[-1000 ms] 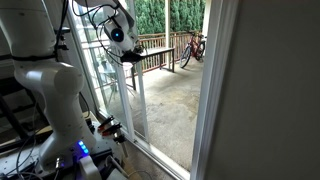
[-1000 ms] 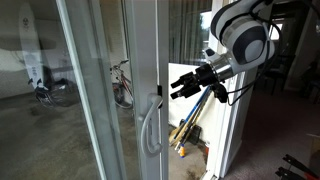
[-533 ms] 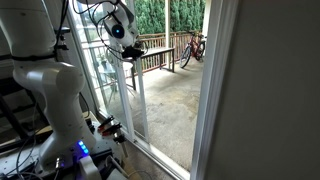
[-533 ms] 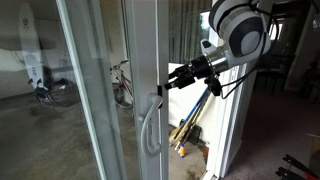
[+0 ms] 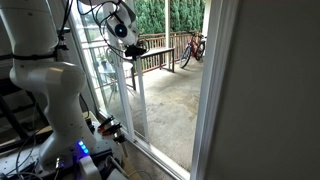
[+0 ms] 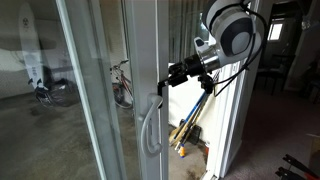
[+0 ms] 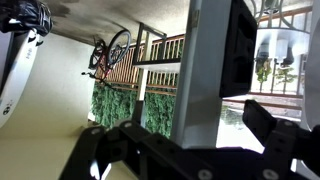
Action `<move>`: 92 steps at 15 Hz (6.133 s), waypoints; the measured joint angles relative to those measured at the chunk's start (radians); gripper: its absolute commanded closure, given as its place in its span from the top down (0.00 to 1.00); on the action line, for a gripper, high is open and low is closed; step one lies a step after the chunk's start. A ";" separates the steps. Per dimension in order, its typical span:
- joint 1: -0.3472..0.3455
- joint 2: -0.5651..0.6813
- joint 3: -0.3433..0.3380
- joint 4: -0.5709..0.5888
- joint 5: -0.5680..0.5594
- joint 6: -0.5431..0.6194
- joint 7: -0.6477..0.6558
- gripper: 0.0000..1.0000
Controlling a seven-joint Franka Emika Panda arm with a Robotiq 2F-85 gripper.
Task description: Slide the glass door to the right.
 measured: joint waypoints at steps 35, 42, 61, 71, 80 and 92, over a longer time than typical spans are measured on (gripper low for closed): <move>1.449 0.629 -1.669 -0.219 0.245 -0.147 0.410 1.00; 1.443 0.790 -1.609 -0.408 0.239 -0.149 0.547 1.00; 1.454 1.087 -1.519 -0.314 0.235 -0.294 0.899 1.00; 1.457 1.228 -1.520 -0.317 0.235 -0.317 1.063 1.00; 1.407 1.265 -1.588 -0.410 0.235 -0.417 1.063 1.00; 1.578 1.273 -1.618 -0.441 0.235 -0.548 1.063 1.00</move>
